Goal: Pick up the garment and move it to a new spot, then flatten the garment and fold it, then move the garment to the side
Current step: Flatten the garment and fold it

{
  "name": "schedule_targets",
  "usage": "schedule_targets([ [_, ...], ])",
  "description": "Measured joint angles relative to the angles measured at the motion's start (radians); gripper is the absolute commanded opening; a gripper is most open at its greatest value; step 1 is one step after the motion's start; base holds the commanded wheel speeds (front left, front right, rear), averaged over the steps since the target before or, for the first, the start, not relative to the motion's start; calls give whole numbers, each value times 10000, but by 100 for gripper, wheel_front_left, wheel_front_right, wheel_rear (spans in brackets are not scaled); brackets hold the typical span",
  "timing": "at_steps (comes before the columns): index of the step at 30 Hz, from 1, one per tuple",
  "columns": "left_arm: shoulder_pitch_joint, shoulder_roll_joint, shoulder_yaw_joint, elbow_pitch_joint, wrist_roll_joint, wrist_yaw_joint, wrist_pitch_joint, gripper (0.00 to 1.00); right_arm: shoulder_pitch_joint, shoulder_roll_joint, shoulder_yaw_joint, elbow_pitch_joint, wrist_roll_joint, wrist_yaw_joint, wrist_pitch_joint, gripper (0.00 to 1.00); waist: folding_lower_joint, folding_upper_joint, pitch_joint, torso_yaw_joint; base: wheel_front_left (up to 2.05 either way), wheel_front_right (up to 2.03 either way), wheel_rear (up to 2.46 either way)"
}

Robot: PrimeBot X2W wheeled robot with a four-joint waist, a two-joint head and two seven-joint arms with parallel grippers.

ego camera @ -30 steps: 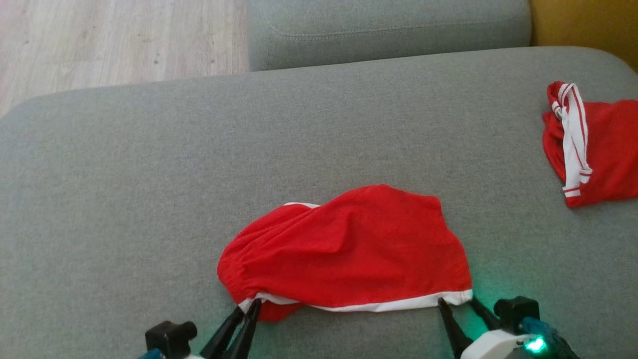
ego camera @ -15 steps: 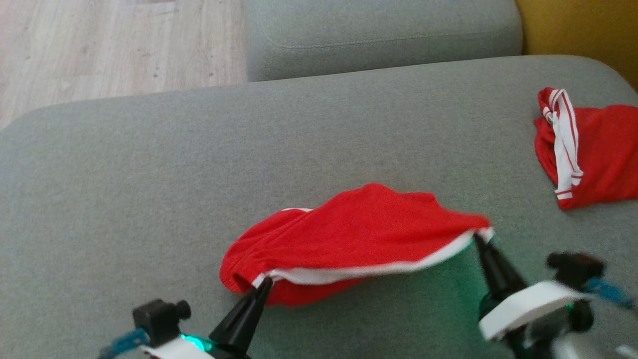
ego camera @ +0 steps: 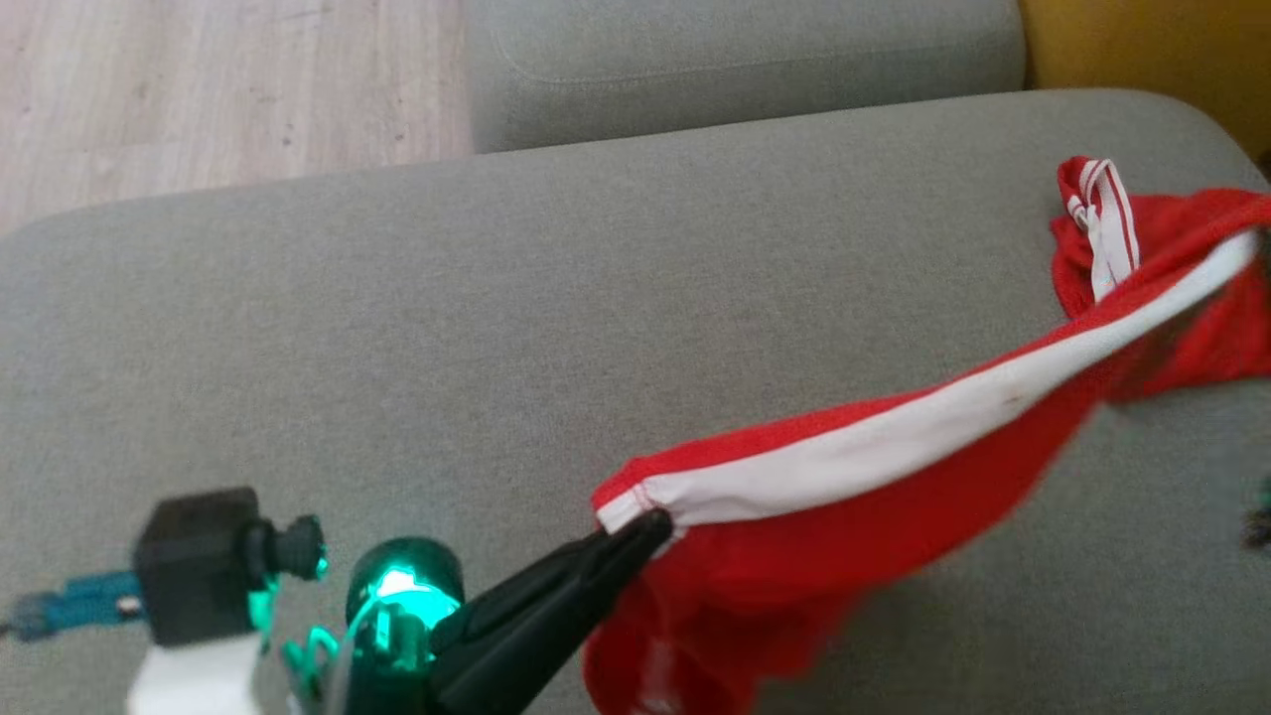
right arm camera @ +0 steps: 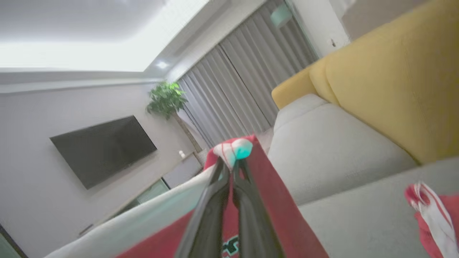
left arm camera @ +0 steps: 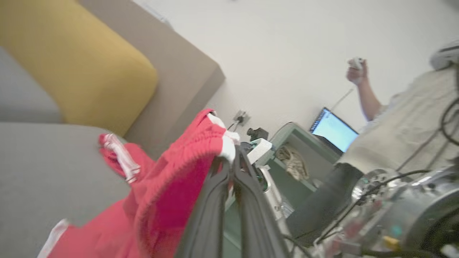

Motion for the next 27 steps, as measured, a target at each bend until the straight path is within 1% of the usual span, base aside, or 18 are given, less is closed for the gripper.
schedule_targets([
  [2, -407, 113, 102, -531, -405, 0, 253, 0, -282, 291, -529, -704, 360, 0, 408, 0, -1, 0, 101, -50, 0, 0, 0],
  [4, -835, 102, 378, -786, -872, 2, 324, 0, -627, 571, -915, -1306, 650, 0, 836, 0, -1, 0, 246, -92, 0, 0, 0],
  [6, -1377, 117, 748, -765, -1220, 173, 474, 0, -1078, 759, -1175, -1521, 780, 0, 1296, 0, 0, 0, 406, -141, 0, 0, 0],
  [9, -2511, 92, 1218, -136, -1396, 560, 754, 0, -2039, 848, -1467, -1398, 422, 0, 1894, 0, -1, 0, 729, -199, 0, 0, 0],
  [11, -3465, -10, 1333, 754, -1333, 738, 974, 0, -2910, 953, -1549, -872, 105, 0, 2150, 0, 0, 0, 1035, -214, 0, 0, 0],
  [12, -4023, -90, 1348, 1340, -1037, 817, 1057, 0, -3435, 1070, -1584, -481, -207, 0, 2155, 0, 0, 0, 1218, -215, 0, 0, 0],
  [13, -4023, -90, 1348, 1340, -1037, 817, 1057, 0, -3435, 1070, -1584, -481, -207, 0, 2155, 0, 0, 0, 1218, -215, 0, 0, 0],
  [15, -5231, -410, 1325, 2640, -180, 882, 1072, 0, -4568, 1248, -1565, 495, -280, 0, 2194, 0, 2, 0, 1617, -204, 0, 0, 0],
  [18, -7123, -1244, 1097, 4846, 1252, 825, 846, 0, -6231, 1333, -1521, 2167, -1011, 0, 1937, 0, 3, 0, 2257, -168, 0, 0, 0],
  [20, -8279, -1845, 819, 6268, 2080, 723, 612, 0, -7358, 1375, -1496, 3277, -1519, 0, 1396, 0, 4, 0, 2705, -146, 0, 0, 0],
  [22, -9426, -2232, 637, 7547, 2917, 631, 382, 0, -8607, 1375, -1413, 4288, -1593, 0, 717, 0, 3, 0, 3186, -146, 0, 0, 0],
  [24, -10685, -2617, 652, 8763, 3390, 466, -15, 0, -10089, 1373, -1252, 5317, -1574, 0, 19, 0, 5, -1, 3715, -167, 0, 0, 0],
  [27, -12303, -3062, 663, 10247, 4088, 274, -848, 0, -11973, 1369, -965, 6523, -1509, 0, -805, 0, 6, -1, 4468, -213, 0, 0, 0],
])
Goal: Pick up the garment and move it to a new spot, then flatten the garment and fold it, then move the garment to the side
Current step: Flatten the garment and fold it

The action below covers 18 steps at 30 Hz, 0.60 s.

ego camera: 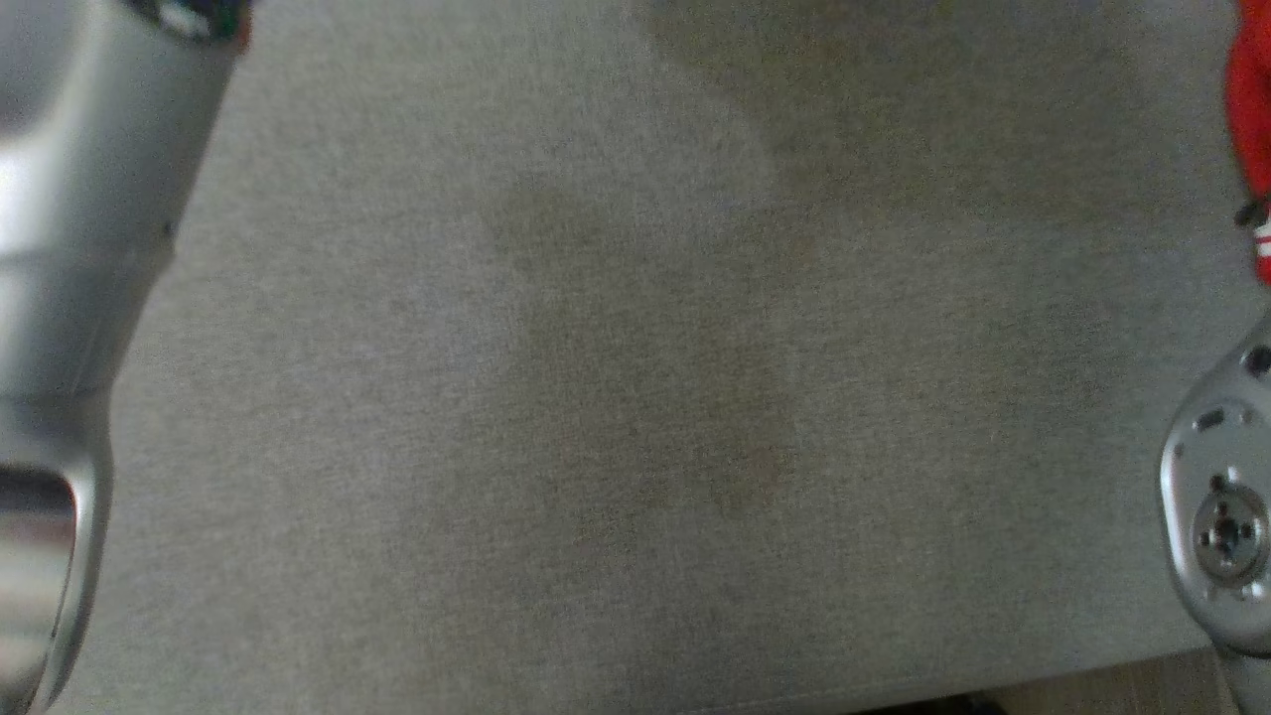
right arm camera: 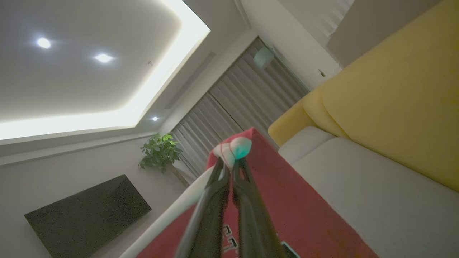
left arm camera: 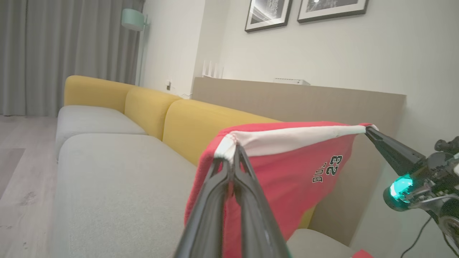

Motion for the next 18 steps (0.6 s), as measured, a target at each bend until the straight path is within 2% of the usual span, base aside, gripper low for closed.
schedule_targets([
  [3, -715, -282, -303, 1352, 449, -190, -1003, 0, -479, -54, 554, 1116, -50, 0, -577, 0, -1, 0, 793, -57, 0, 0, 0],
  [8, 789, -232, -1597, 2161, 113, -199, -1603, 0, 1539, -36, 1049, 1649, -341, 0, -846, 0, 0, 0, 847, -57, 0, 0, 0],
  [13, 2434, 362, -3267, 1440, -416, -203, -2115, 0, 4154, -280, 1475, 878, -736, 0, -849, 0, -10, 0, 247, 23, 0, 0, 0],
  [18, 4287, 1220, -4466, 213, -1001, -201, -2713, 0, 7078, -541, 1340, -397, -736, 0, -550, 0, -12, 1, -603, 180, 0, 0, 0],
])
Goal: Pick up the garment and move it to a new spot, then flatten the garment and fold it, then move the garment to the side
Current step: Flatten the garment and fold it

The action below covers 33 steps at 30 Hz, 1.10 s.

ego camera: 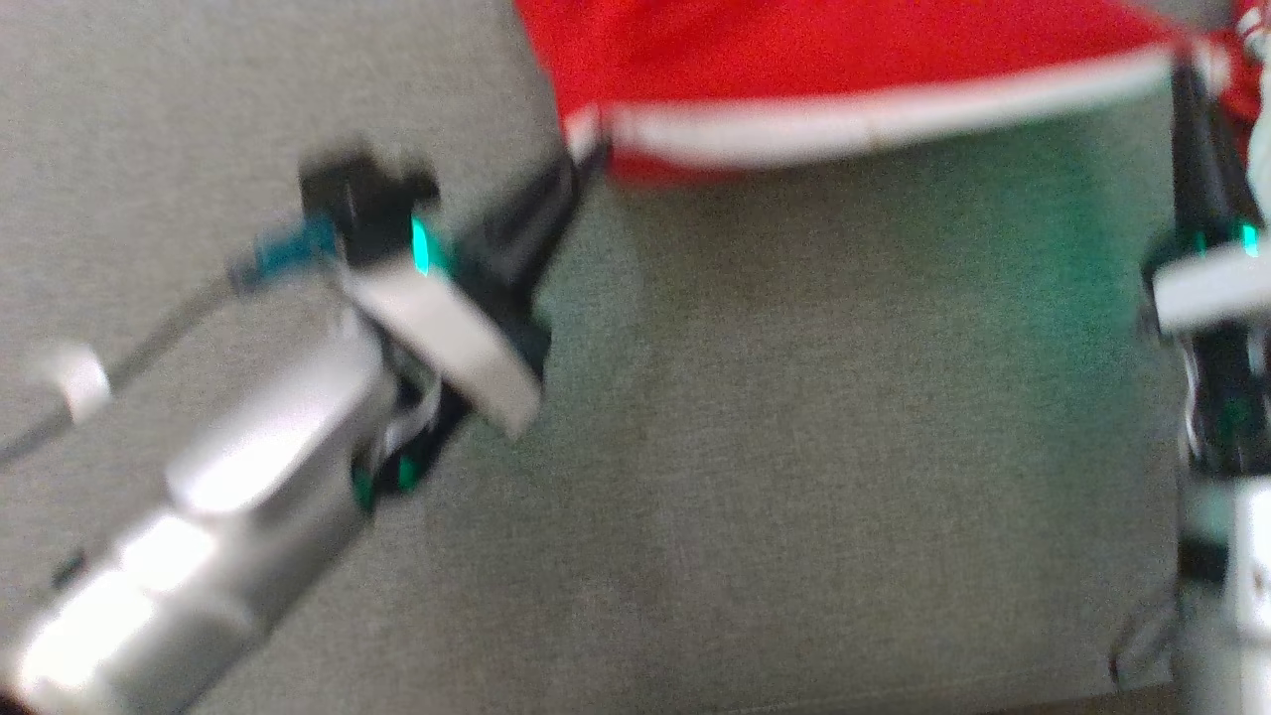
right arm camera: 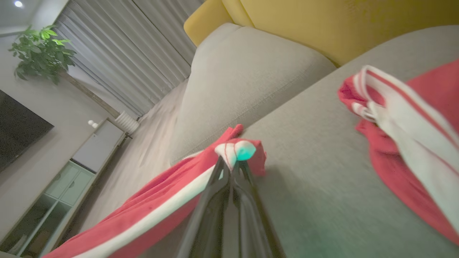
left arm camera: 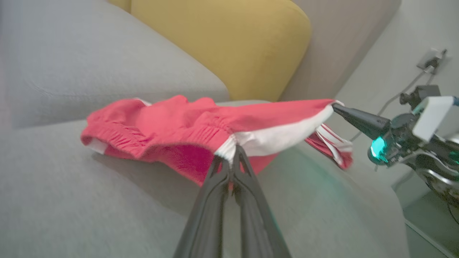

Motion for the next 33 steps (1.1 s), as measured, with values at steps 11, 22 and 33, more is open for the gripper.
schedule_targets([
  [11, 4714, 953, -826, -1992, -174, 1231, -1162, 0, 5948, 399, -773, -3116, -1085, 0, 970, 0, 1, 0, -1925, 206, 0, 0, 0],
  [22, 6941, 1058, -1058, -3870, -504, 1933, -1248, 0, 7908, 688, -1799, -4798, -863, 0, 1799, 0, 6, 0, -1900, 446, 0, 0, 0],
  [33, 5565, 171, 148, -3847, -1862, 1156, -1131, 0, 3667, 67, -1306, -3741, -1260, 0, 3078, 0, 7, 0, -1149, 901, 0, 0, 0],
])
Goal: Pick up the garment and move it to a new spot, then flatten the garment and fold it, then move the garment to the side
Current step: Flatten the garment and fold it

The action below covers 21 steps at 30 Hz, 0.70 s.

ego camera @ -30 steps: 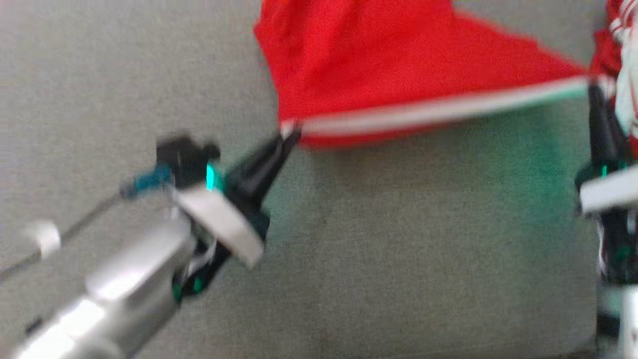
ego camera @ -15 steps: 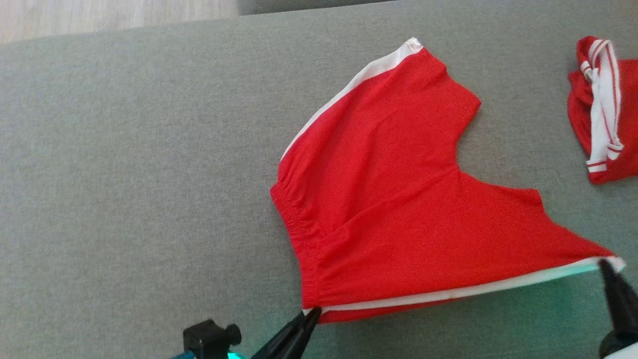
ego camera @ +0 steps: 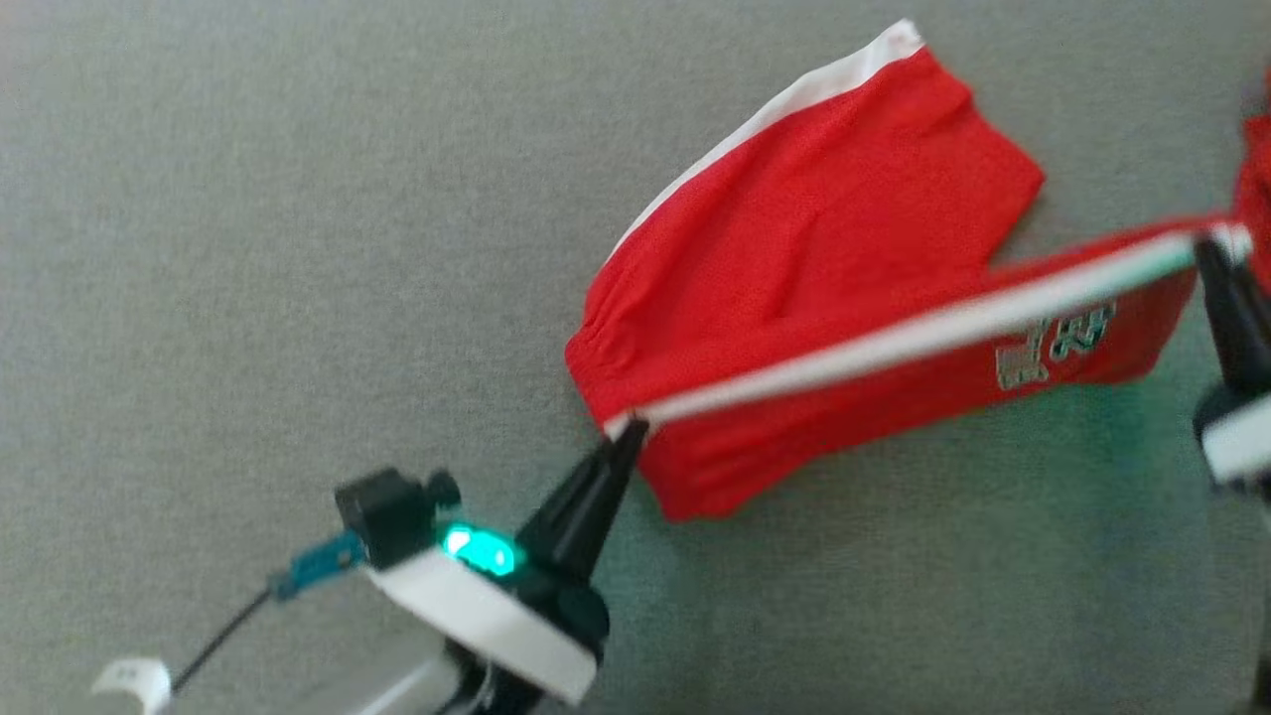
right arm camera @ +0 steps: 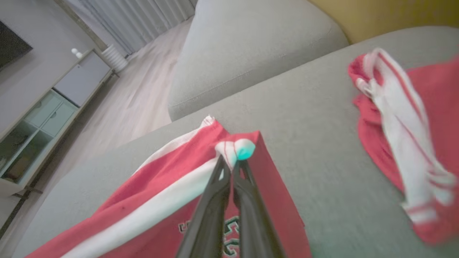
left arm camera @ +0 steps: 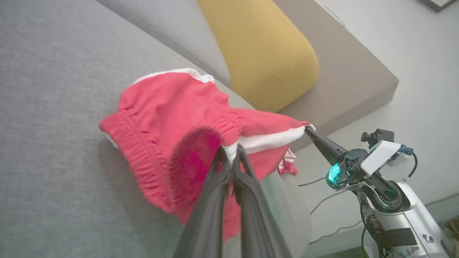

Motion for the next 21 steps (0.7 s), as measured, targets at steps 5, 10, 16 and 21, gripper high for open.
schedule_targets([
  [5, -988, -673, 474, 360, -788, -226, 360, 0, -2416, -623, 433, 1221, -428, 0, 631, 0, 0, 0, 613, 301, 0, 0, 0],
  [10, -2296, -1183, 560, 1133, -669, -169, 704, 0, -4428, -915, 746, 2401, -746, 0, 1055, 0, 2, -1, 1267, 779, 0, 0, 0],
  [16, -2879, -1772, 625, 2167, -257, -2, 677, 0, -5394, -1162, 807, 3689, -997, 0, 1283, 0, 0, -1, 1796, 1459, 0, 0, 0],
  [21, -3293, -2313, 642, 2731, -96, -29, 481, 0, -6038, -1453, 892, 4276, -1179, 0, 1150, 0, 0, -1, 2149, 1869, 0, 0, 0],
])
